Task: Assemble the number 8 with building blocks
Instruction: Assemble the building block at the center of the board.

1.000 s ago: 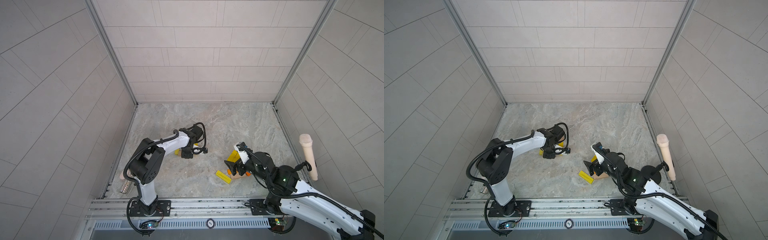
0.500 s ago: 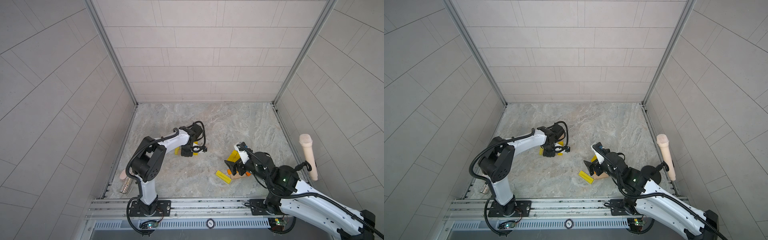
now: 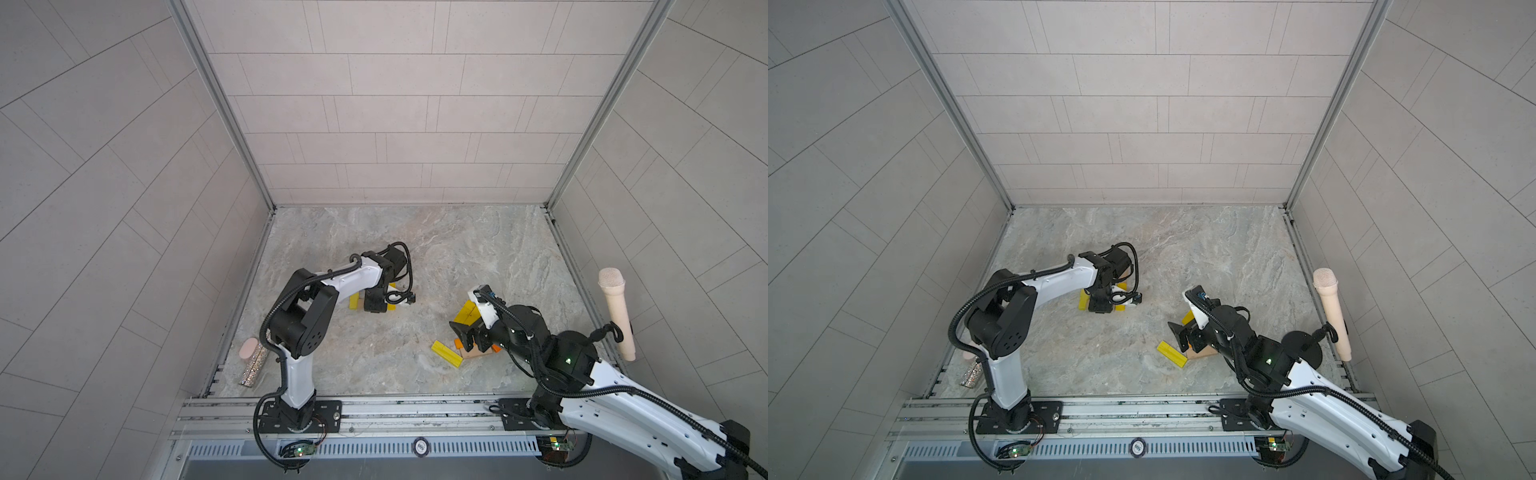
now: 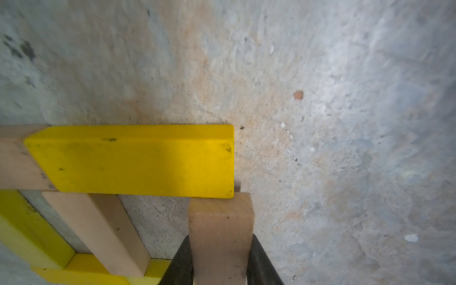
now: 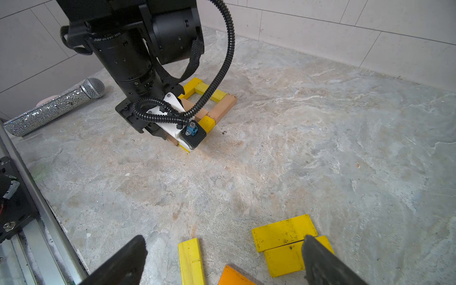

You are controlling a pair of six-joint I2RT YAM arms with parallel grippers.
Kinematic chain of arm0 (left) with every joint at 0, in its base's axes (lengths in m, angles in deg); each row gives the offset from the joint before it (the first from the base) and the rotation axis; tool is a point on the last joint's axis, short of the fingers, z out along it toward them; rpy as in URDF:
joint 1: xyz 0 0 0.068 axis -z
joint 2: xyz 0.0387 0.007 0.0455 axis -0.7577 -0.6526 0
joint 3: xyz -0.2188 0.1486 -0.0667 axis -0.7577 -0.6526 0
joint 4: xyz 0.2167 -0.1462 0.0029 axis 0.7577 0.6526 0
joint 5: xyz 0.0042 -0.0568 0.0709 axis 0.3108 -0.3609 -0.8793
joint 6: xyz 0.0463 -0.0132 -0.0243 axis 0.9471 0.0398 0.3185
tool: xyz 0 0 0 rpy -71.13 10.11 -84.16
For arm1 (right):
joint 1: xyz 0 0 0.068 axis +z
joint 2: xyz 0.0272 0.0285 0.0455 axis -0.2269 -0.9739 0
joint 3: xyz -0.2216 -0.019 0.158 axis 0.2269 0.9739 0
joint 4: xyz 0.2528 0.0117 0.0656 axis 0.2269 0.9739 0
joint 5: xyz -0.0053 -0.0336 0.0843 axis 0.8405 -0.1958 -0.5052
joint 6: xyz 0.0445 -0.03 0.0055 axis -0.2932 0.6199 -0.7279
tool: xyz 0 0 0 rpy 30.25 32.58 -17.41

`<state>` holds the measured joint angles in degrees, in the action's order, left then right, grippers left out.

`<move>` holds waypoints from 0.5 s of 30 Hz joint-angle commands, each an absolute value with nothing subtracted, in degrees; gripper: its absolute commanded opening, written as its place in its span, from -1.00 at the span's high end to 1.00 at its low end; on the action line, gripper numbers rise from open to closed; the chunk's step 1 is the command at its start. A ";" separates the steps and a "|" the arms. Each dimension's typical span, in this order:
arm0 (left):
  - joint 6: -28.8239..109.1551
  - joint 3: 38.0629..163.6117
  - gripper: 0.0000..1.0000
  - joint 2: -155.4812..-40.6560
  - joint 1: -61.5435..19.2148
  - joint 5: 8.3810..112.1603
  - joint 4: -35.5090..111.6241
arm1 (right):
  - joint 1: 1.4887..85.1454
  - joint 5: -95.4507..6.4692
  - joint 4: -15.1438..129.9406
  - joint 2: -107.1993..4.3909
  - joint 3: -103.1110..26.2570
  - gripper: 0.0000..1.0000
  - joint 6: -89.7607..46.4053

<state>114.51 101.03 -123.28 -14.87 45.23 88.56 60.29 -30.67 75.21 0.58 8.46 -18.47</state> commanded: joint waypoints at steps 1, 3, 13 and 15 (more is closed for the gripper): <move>116.01 102.63 0.41 -123.98 -15.34 46.33 90.13 | 60.16 -29.95 74.02 1.31 9.05 -0.99 -18.80; 116.01 102.80 0.41 -124.19 -15.39 46.40 90.02 | 60.20 -29.86 74.08 1.34 9.01 -0.99 -18.80; 116.12 103.14 0.37 -124.86 -15.75 46.74 89.98 | 60.15 -29.77 73.99 1.23 9.06 -0.99 -18.80; 116.10 103.19 0.36 -124.99 -15.86 46.87 90.00 | 60.14 -29.70 73.99 1.25 9.07 -0.99 -18.80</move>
<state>114.51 101.71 -123.98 -15.48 45.74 88.54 60.29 -30.54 75.21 0.60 8.52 -18.49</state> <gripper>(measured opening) 0.333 0.995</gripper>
